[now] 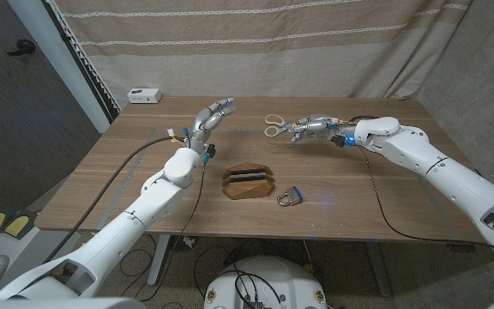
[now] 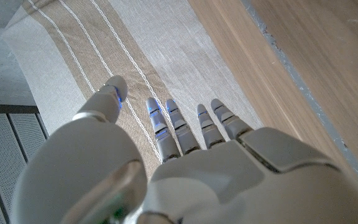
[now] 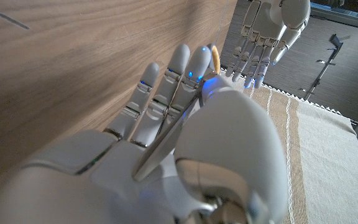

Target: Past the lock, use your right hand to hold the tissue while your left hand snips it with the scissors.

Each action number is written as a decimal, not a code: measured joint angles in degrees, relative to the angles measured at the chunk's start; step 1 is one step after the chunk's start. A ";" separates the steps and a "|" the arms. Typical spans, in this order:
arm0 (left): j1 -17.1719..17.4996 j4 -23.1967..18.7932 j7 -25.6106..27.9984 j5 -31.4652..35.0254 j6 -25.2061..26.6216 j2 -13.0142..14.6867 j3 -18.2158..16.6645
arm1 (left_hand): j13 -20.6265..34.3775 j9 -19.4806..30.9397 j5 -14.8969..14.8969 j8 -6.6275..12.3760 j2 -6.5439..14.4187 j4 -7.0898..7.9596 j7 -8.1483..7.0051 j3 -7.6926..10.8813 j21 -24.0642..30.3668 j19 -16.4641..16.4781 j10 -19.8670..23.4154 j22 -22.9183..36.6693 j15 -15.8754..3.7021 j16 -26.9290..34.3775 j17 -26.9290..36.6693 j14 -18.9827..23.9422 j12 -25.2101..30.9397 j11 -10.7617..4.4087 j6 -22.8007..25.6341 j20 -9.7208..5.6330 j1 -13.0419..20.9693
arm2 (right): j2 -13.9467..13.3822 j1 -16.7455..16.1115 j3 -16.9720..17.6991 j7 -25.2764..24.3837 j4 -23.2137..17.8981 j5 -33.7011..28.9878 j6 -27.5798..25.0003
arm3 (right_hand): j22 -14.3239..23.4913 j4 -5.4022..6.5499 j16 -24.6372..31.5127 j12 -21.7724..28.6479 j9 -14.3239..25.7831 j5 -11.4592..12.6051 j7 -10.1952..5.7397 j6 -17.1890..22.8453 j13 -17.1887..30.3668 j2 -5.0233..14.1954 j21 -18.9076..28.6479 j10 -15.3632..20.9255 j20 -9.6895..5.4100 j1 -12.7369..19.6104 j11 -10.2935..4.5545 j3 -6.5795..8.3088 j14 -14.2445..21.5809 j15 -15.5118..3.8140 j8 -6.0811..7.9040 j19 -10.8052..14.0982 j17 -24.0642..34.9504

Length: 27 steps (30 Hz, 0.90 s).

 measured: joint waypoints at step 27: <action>-0.80 -10.61 5.85 13.39 13.68 5.30 1.72 | 4.22 -0.73 0.51 -0.61 -0.39 1.69 -0.12 -5.78 0.00 -0.84 1.60 0.33 -0.08 2.74 4.59 4.01 2.75 -0.09 7.44 -0.01 2.16 | 0.77 1.72 -0.45 2.97 2.69 1.76 -1.46 | -0.45 0.16 -0.20 0.00 -0.18 -0.56 0.10 -0.10 -0.01 -0.01 2.28 -0.22 0.01 0.01 -0.20 0.14 -0.01 0.01 -0.44 -0.64 0.01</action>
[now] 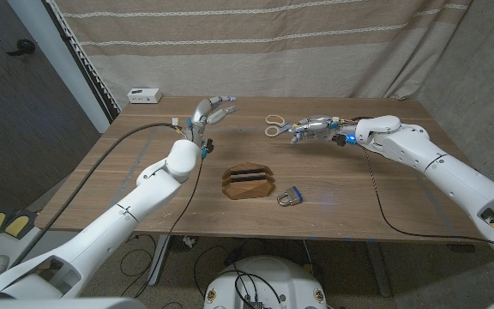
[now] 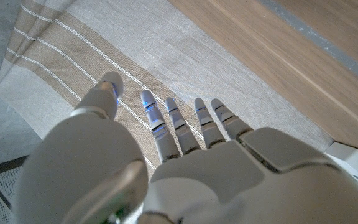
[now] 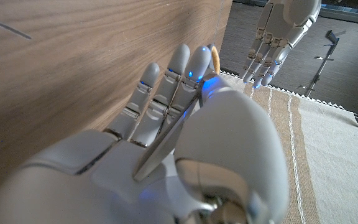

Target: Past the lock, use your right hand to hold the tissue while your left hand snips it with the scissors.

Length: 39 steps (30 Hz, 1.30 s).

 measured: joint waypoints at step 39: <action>-7.10 -9.65 -5.49 32.05 17.30 8.64 8.30 | 49.68 -0.02 6.82 -2.57 2.16 1.17 0.23 -37.34 12.15 12.06 39.69 15.73 -2.81 35.51 53.45 31.27 50.48 0.20 7.23 -0.31 4.75 | 0.85 0.35 0.15 -0.45 1.63 0.00 0.33 | -0.80 0.15 -0.22 -0.02 -0.28 -0.32 -0.23 0.23 -0.01 0.28 2.65 0.01 0.11 -0.27 0.02 0.13 0.00 0.01 -0.45 -0.91 0.01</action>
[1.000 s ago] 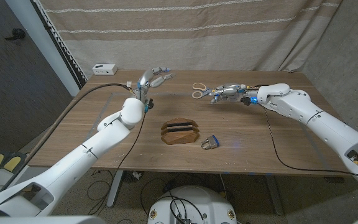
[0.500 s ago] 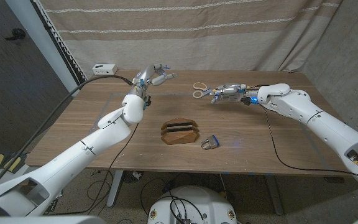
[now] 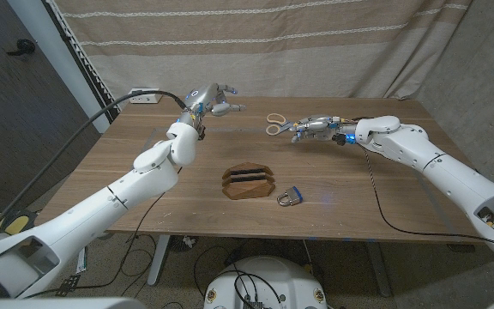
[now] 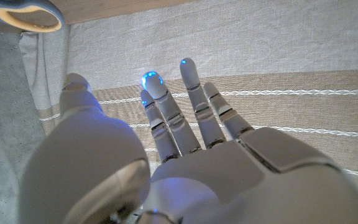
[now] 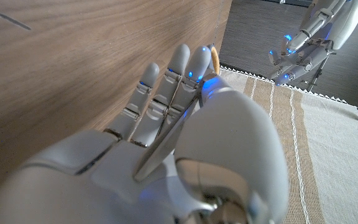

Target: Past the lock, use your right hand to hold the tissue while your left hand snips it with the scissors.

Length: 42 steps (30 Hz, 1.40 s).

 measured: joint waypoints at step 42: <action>-7.79 0.27 -11.95 31.40 -8.01 1.31 2.99 | 5.18 -0.75 2.51 -0.94 2.09 2.99 0.37 -11.88 24.32 13.47 12.33 22.13 -6.34 41.03 2.90 19.19 25.39 -0.10 10.81 -1.02 4.04 | 1.71 0.39 0.56 0.87 2.55 1.66 0.58 | -1.07 0.00 -0.22 0.00 -0.30 -0.34 0.00 0.00 -0.11 0.03 2.89 0.01 -0.12 -0.03 0.01 0.00 0.00 0.00 0.04 -1.13 0.14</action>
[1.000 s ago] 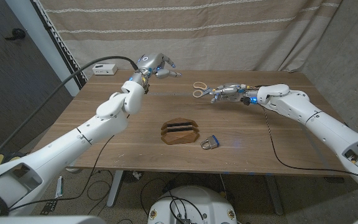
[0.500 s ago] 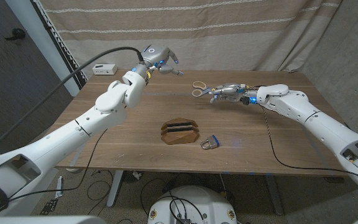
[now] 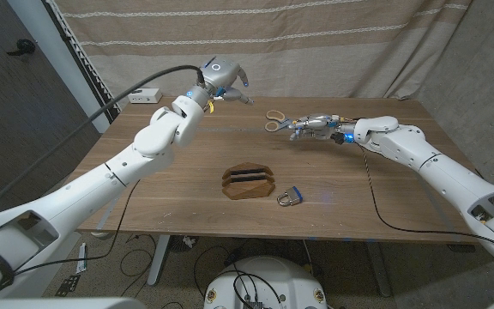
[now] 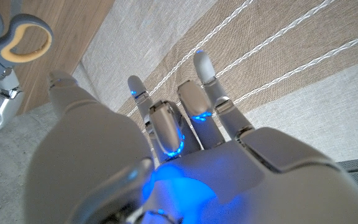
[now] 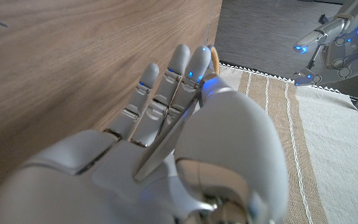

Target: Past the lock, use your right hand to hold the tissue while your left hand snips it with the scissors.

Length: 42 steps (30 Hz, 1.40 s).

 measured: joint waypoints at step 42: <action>-4.94 5.94 -1.58 7.08 -13.23 -1.95 2.14 | -0.01 0.02 0.27 0.00 0.13 2.24 -0.40 -0.01 2.15 -2.32 0.09 -5.16 0.02 0.00 -0.02 -1.66 0.00 0.10 2.00 0.24 1.88 | 0.99 -0.40 0.39 0.32 1.66 1.17 0.56 | -1.59 0.00 -0.44 -0.01 -0.30 0.07 0.02 -0.02 -0.14 -0.07 3.54 0.01 0.00 0.07 0.00 0.00 0.00 0.00 0.01 -0.60 -0.16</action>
